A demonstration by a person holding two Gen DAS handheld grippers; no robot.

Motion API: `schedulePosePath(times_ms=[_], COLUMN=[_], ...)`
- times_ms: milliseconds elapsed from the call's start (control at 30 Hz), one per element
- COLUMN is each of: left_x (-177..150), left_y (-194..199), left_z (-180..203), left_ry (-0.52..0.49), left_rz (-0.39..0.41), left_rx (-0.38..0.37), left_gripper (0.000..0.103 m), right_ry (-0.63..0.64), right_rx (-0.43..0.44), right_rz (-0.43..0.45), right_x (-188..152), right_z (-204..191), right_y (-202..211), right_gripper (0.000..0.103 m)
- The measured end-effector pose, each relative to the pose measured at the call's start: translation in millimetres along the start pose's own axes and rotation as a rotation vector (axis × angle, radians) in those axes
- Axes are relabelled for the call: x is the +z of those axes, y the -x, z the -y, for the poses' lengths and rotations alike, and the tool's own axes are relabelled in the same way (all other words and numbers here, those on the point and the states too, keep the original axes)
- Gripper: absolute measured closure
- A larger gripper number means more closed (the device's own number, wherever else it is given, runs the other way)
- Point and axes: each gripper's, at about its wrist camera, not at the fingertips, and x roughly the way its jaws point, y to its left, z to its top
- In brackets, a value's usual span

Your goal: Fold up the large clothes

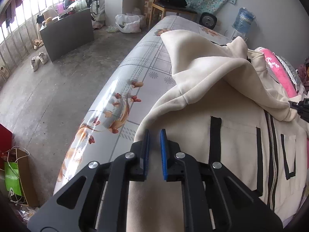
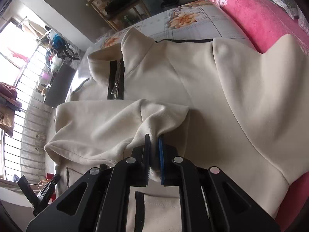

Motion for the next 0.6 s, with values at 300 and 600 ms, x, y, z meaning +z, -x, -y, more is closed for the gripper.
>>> schedulePosePath(times_ms=[300,600], left_x=[-3.2,-3.0], left_y=[1.4,2.7], left_z=[0.7,0.3], left_ry=[-0.01,-0.022], left_rz=[0.008,0.005], left_rx=[0.038,0.026], left_gripper=[0.097,0.097], right_ry=[0.199,0.009], right_rx=[-0.013,-0.031], right_rz=[0.164,-0.079], right_x=[20.2,-25.1], right_z=[-33.7,56.4], right_y=[76.1,18.5], right_gripper=[0.095,0.068])
